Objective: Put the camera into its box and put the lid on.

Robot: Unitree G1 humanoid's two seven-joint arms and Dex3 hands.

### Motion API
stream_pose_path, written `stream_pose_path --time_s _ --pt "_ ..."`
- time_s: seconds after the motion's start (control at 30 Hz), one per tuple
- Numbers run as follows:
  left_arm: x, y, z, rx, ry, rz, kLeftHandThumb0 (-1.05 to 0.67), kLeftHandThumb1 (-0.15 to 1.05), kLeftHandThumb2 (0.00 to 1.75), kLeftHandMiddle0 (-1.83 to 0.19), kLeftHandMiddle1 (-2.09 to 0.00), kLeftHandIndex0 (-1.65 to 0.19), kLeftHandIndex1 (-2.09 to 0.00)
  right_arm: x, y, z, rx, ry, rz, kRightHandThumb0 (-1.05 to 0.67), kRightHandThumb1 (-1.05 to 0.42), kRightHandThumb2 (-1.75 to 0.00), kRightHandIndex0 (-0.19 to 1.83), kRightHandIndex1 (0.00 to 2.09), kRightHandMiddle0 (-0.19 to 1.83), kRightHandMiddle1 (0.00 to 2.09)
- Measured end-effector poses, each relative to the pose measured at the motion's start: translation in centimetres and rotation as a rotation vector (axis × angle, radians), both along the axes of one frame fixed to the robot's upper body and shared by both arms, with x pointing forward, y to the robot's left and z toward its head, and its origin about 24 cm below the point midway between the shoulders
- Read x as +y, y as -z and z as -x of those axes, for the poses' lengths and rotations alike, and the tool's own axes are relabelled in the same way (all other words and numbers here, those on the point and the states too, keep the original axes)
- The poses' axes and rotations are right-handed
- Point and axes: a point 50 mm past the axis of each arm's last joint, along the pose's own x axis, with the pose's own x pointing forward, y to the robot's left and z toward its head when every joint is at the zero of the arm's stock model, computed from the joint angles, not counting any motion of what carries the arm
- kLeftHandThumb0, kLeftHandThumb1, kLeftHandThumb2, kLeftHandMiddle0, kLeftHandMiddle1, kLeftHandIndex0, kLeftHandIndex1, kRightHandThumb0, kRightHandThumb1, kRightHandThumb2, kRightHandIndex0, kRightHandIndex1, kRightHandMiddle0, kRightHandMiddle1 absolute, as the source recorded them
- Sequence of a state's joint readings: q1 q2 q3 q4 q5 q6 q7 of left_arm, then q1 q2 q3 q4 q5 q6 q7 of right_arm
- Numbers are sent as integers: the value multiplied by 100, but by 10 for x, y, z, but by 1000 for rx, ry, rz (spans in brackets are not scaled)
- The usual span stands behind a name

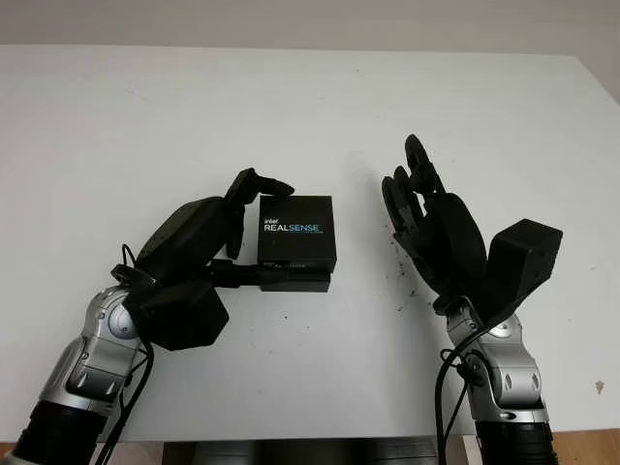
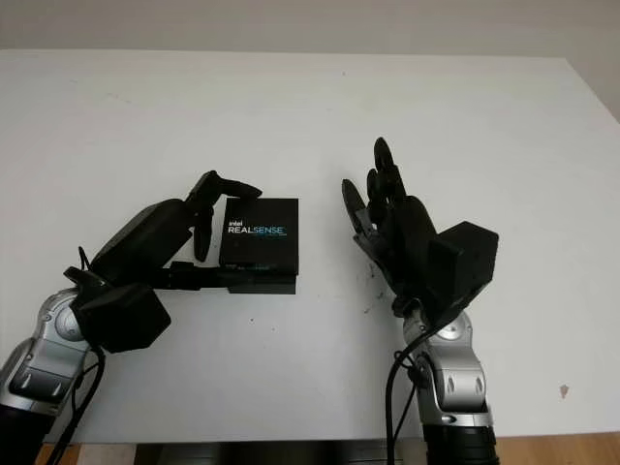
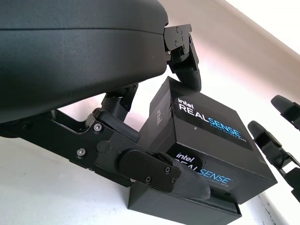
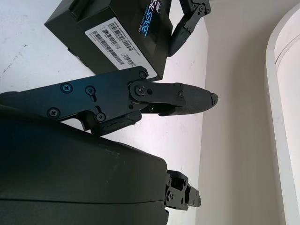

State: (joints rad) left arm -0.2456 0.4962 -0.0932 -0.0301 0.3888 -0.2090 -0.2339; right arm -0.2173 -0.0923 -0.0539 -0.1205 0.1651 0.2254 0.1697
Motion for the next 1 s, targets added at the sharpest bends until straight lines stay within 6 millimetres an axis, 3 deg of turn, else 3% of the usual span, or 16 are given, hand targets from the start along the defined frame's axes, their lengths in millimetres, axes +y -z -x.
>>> stream_pose_path --time_s 0.37,0.9,1.0 --pt "10 4 19 33 -20 8 -38 105 28 -40 -209 2 -176 1 -1 0 -8 -7 4 -55 -105 -42 -16 5 -12 5" --pt "16 19 8 33 -62 -25 -41 105 31 -27 -209 3 -176 1 0 0 0 -8 0 -56 -105 -40 -15 6 -10 6" --pt "15 20 5 29 -52 -30 -39 105 30 -29 -209 5 -184 0 0 0 -1 -7 0 -56 -105 -40 -16 5 -11 5"
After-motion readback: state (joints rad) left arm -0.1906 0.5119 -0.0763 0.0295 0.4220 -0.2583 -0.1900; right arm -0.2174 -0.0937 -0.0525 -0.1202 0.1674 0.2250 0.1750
